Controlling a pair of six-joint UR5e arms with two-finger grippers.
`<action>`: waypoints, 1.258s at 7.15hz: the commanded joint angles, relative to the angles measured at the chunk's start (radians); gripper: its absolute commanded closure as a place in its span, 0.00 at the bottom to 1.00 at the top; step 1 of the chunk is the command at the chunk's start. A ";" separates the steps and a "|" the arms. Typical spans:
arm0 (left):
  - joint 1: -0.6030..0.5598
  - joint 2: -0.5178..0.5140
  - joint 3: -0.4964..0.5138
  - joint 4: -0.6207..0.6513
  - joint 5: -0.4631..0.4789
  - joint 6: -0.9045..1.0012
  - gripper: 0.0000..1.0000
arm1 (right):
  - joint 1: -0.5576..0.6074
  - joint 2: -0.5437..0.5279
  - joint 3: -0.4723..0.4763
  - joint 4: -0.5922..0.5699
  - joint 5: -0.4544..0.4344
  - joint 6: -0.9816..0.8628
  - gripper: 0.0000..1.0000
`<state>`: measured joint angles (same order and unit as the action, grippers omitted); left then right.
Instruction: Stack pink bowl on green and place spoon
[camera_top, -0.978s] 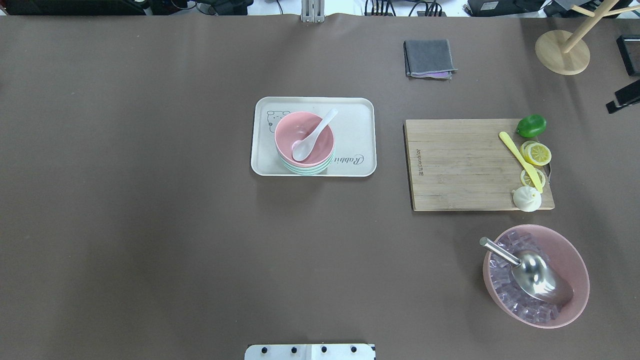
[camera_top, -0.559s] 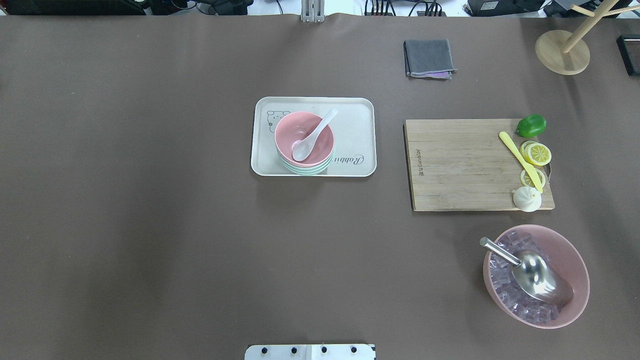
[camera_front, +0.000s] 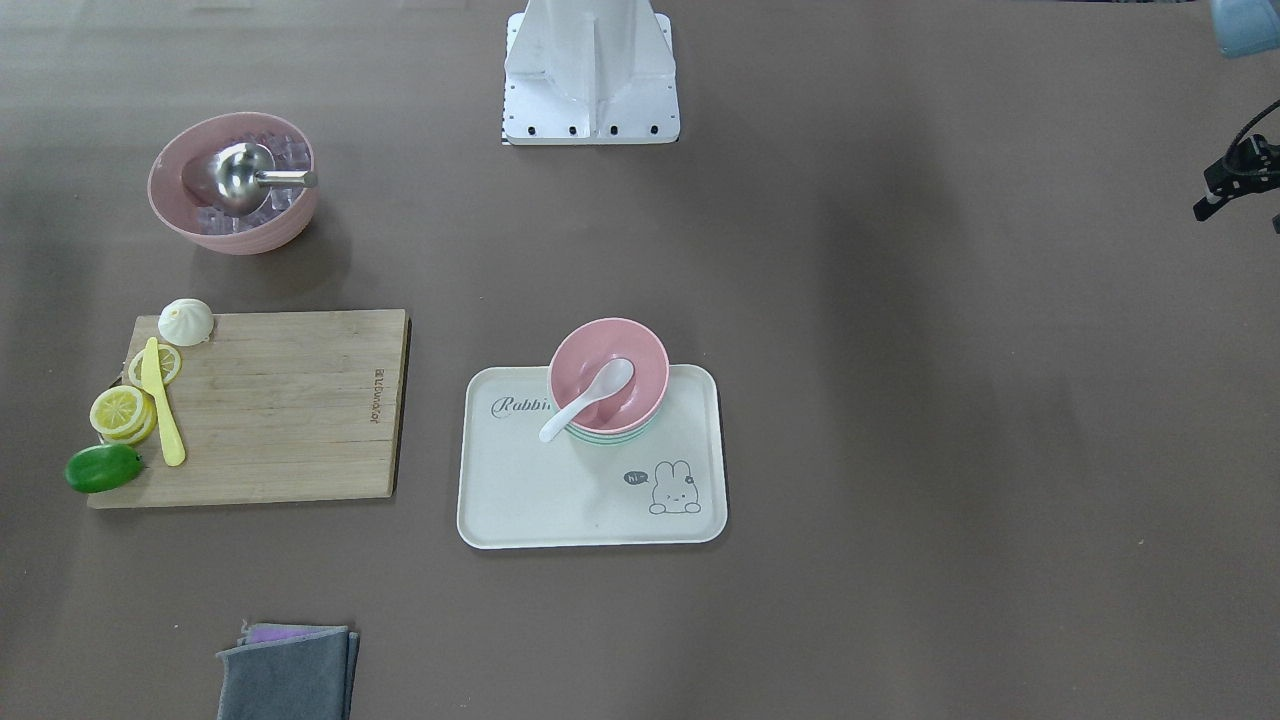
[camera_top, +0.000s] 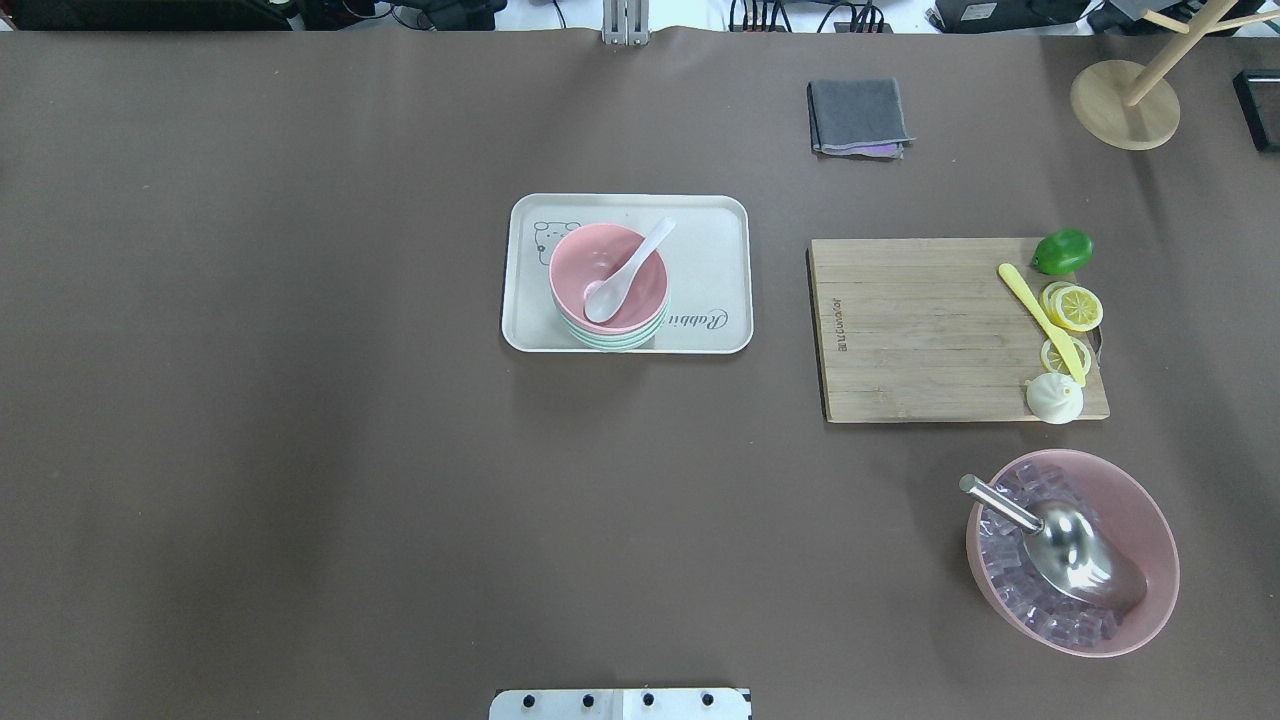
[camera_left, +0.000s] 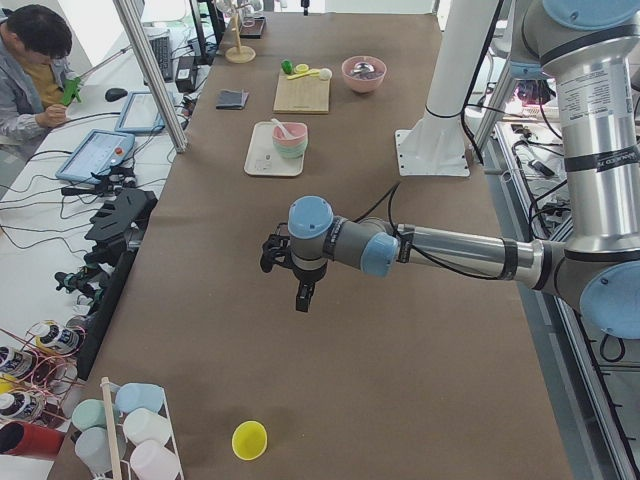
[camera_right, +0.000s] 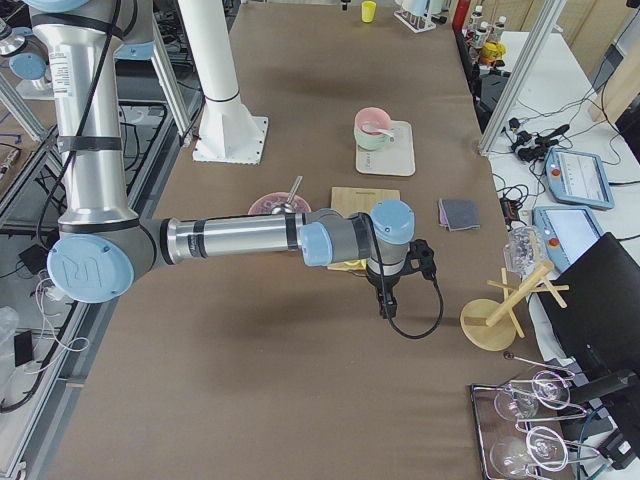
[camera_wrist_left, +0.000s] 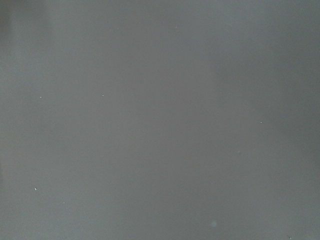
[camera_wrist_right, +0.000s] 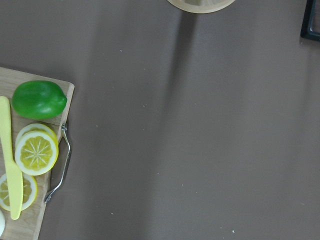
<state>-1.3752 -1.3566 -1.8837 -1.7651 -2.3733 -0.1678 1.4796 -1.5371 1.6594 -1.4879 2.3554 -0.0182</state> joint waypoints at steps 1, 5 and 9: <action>-0.005 0.002 0.003 0.000 -0.001 -0.001 0.02 | -0.001 -0.001 0.013 0.005 -0.001 0.006 0.00; -0.007 0.002 0.024 -0.002 0.005 -0.006 0.02 | 0.040 -0.026 0.089 -0.008 -0.011 -0.003 0.00; -0.030 0.017 0.017 -0.045 -0.026 -0.001 0.02 | 0.115 -0.035 0.132 -0.009 -0.038 -0.005 0.00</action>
<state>-1.3977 -1.3479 -1.8680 -1.8007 -2.3803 -0.1720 1.5628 -1.5631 1.7735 -1.4949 2.3162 -0.0232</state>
